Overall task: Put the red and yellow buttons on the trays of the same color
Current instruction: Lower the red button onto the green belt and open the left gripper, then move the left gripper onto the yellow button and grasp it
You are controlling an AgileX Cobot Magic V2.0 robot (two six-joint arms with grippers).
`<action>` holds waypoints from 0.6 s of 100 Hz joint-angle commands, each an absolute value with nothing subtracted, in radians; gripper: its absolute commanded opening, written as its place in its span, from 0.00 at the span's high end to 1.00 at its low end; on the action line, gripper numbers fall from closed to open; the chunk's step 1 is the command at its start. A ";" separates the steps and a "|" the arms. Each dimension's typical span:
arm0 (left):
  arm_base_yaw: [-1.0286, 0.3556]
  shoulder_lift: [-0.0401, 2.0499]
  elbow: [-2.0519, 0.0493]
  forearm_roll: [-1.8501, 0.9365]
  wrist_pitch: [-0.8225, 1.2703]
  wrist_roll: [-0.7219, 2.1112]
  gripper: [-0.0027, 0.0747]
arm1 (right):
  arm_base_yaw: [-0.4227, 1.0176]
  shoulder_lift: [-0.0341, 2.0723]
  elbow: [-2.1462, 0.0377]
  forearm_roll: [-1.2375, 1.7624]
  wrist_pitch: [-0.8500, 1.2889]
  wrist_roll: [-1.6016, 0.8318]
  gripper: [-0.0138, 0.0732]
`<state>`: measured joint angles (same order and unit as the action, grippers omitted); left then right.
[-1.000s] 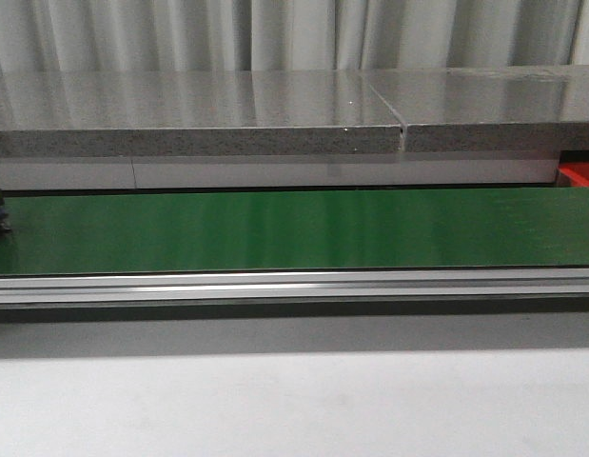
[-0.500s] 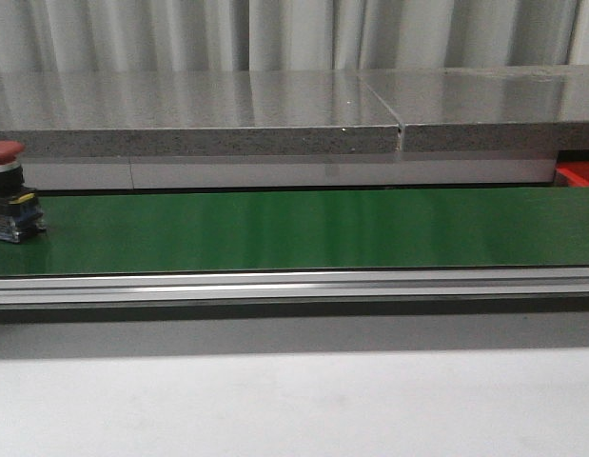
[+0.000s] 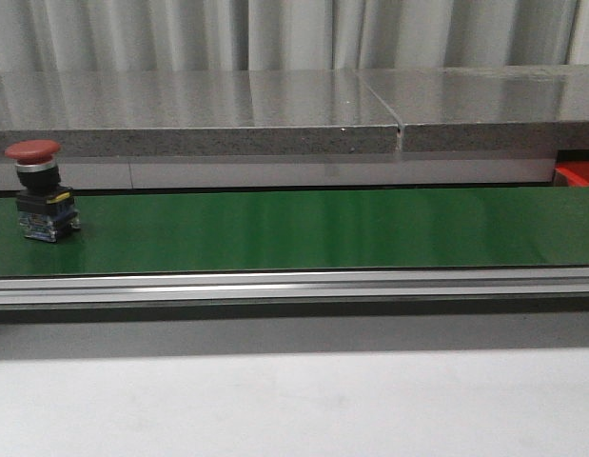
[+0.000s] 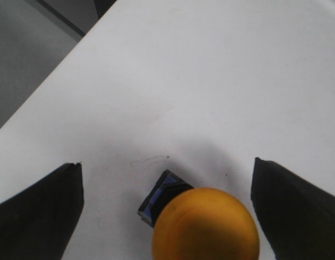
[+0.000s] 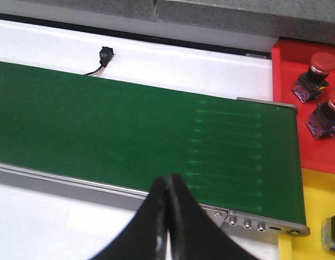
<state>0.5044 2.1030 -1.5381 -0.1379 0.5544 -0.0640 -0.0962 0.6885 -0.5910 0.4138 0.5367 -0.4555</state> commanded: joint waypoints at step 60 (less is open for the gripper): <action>0.494 1.938 -1.571 -0.181 0.598 -0.062 0.99 | -0.094 0.685 -0.618 0.423 0.482 -0.462 0.92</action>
